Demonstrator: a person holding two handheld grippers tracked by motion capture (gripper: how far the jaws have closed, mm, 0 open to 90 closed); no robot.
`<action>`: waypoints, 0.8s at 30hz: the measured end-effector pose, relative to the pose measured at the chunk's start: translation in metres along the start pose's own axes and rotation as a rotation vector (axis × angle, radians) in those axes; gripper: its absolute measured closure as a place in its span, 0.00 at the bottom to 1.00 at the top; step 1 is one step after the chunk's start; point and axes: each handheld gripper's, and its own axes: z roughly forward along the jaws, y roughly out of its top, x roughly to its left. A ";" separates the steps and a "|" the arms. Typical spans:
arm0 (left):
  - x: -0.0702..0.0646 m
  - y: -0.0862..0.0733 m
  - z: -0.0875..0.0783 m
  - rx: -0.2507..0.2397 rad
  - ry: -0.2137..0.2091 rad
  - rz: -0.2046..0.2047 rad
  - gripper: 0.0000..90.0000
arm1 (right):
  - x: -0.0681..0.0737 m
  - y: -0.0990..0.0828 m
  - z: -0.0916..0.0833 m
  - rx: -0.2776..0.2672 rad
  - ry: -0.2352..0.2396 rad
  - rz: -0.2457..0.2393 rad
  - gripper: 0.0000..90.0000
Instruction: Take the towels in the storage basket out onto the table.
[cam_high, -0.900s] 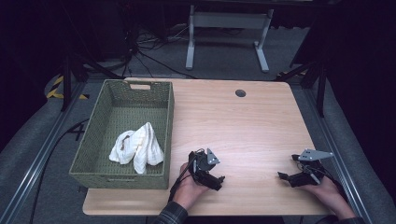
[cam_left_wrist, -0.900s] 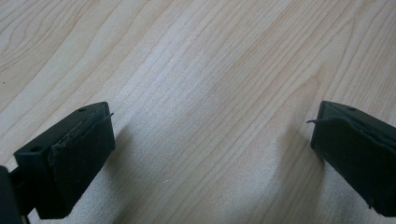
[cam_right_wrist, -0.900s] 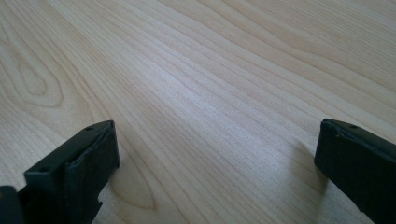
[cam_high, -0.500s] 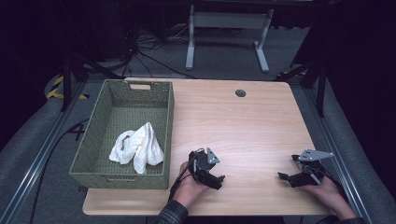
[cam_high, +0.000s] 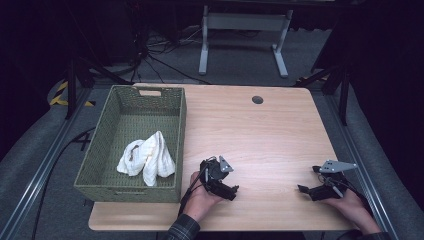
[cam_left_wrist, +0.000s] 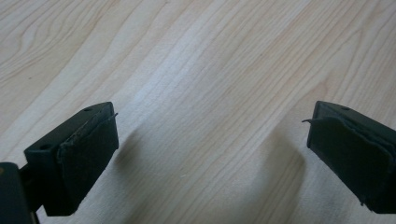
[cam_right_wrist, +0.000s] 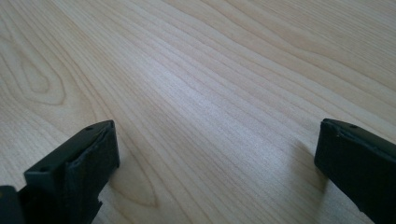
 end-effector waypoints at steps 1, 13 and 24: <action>0.000 0.000 -0.001 0.004 -0.001 -0.006 0.03 | 0.000 0.000 0.000 0.001 0.001 0.001 0.00; 0.003 -0.001 -0.008 0.002 0.028 -0.012 0.03 | 0.000 0.000 0.000 0.001 0.000 0.001 0.00; 0.007 0.001 -0.016 -0.004 0.055 -0.018 0.03 | 0.000 -0.001 -0.001 0.000 0.001 0.000 0.00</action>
